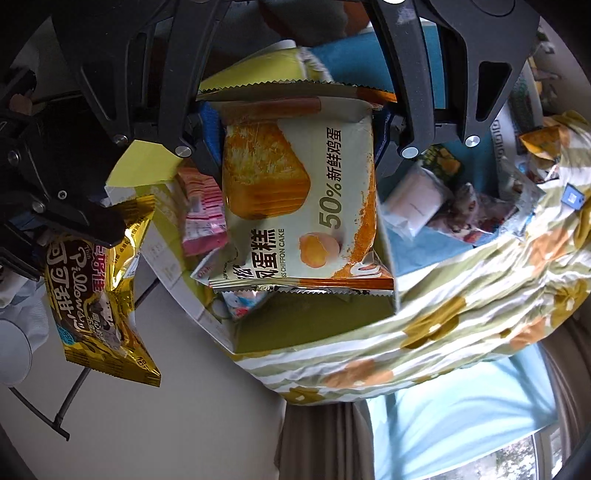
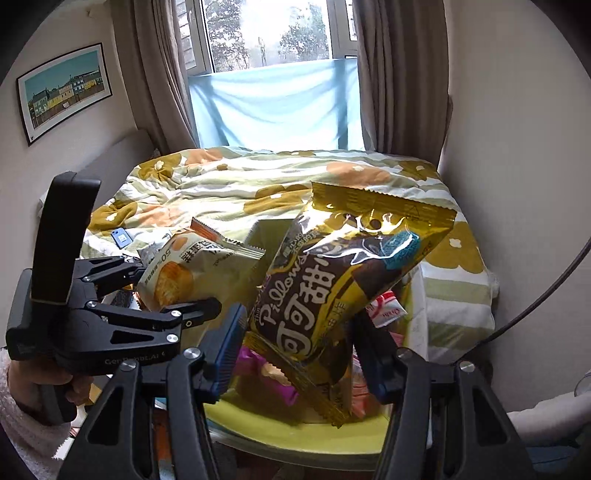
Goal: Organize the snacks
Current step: 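Lift both held bags and carry them toward the box, then open both tools to drop the cake and chocolate bags into the box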
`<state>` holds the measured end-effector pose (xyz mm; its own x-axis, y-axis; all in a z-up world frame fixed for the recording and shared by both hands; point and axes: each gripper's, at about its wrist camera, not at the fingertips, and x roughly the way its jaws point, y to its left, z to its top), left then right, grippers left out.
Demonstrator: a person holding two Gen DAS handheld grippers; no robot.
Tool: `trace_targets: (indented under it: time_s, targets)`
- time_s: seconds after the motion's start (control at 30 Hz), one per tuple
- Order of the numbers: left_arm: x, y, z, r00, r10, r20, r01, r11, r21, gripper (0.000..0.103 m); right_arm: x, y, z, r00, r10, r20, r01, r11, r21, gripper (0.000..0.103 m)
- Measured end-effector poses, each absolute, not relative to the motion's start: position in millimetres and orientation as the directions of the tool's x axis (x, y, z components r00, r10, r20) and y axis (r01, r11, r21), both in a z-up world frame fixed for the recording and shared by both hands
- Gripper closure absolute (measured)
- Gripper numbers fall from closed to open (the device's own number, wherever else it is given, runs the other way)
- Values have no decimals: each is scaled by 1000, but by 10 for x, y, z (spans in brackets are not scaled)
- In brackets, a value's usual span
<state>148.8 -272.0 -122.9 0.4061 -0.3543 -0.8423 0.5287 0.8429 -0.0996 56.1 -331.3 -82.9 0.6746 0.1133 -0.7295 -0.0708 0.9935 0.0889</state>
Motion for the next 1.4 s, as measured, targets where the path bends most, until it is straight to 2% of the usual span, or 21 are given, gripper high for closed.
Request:
trace_targets:
  time_s: [0.07, 0.13, 0.17, 0.4, 0.67, 0.87, 0.9, 0.93, 0.97, 1.0, 1.4]
  targets:
    - [1419, -2833, -1326, 387, -371, -844, 529, 839, -127, 41, 522, -3441, -904, 660, 106, -743, -60, 994, 89, 50]
    - [1357, -2898, -1396, 384, -377, -843, 529, 838, -134, 18, 486, -3556, -982, 645, 105, -757, -46, 994, 99, 50]
    - [1319, -2919, -1414, 394, -370, -841, 525, 842, -124, 0, 479, -3605, -1013, 640, 107, -761, -41, 994, 105, 50]
    - [1211, -2708, -1427, 432, -329, -840, 488, 868, -89, 1, 383, -3789, -1223, 613, 114, -782, -13, 991, 134, 50]
    - [1214, -2387, -1378, 450, -310, -837, 412, 904, -113, 1, 477, -3817, -1428, 572, 135, -809, -26, 989, 146, 50]
    - [1196, -2314, -1406, 450, -295, -843, 403, 909, -103, 1, 578, -3702, -1635, 488, 88, -868, -57, 996, 69, 48]
    - [1194, -2302, -1417, 449, -293, -844, 401, 910, -103, 1, 582, -3688, -1669, 479, 65, -875, -55, 998, 43, 40]
    - [1189, -2288, -1428, 448, -291, -845, 398, 912, -103, 1, 573, -3673, -1685, 481, 44, -875, -52, 998, 22, 19]
    - [1186, -2278, -1440, 447, -289, -846, 394, 913, -104, 1, 554, -3672, -1691, 489, 41, -871, -50, 999, 20, 5]
    - [1182, -2263, -1453, 446, -287, -848, 389, 915, -105, 1, 528, -3679, -1691, 500, 49, -865, -49, 998, 29, 1]
    - [1121, -2010, -1337, 467, -264, -844, 333, 937, -108, 1, 463, -3547, -1448, 576, 104, -811, -58, 995, 87, 0]
